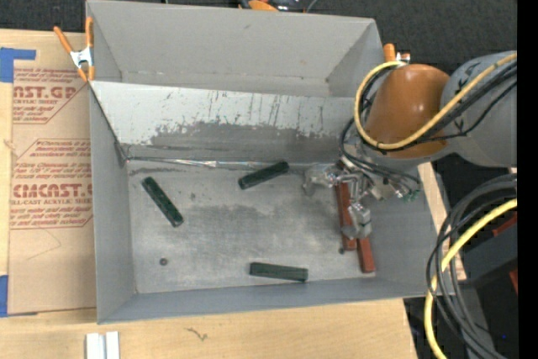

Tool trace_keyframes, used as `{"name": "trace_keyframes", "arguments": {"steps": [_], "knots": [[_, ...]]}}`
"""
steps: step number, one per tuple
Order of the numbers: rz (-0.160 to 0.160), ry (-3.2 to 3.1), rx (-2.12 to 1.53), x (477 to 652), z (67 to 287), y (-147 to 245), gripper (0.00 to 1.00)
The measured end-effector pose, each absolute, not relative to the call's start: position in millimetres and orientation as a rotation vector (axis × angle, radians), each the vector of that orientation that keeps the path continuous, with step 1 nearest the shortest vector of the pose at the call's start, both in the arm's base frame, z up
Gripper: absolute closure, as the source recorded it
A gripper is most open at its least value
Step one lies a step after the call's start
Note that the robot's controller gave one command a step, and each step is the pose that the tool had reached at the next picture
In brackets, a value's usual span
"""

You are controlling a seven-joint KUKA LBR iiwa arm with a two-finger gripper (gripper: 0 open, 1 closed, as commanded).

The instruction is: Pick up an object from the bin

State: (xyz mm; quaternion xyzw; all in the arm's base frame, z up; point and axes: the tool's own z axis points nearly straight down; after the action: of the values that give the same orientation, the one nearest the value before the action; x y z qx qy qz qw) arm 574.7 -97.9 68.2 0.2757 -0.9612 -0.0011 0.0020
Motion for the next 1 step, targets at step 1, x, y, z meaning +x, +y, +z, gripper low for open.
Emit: {"name": "trace_keyframes", "arguments": {"steps": [1], "knots": [[0.0,-2.754,1.513,538.7,100.1,-125.2,0.0]]}}
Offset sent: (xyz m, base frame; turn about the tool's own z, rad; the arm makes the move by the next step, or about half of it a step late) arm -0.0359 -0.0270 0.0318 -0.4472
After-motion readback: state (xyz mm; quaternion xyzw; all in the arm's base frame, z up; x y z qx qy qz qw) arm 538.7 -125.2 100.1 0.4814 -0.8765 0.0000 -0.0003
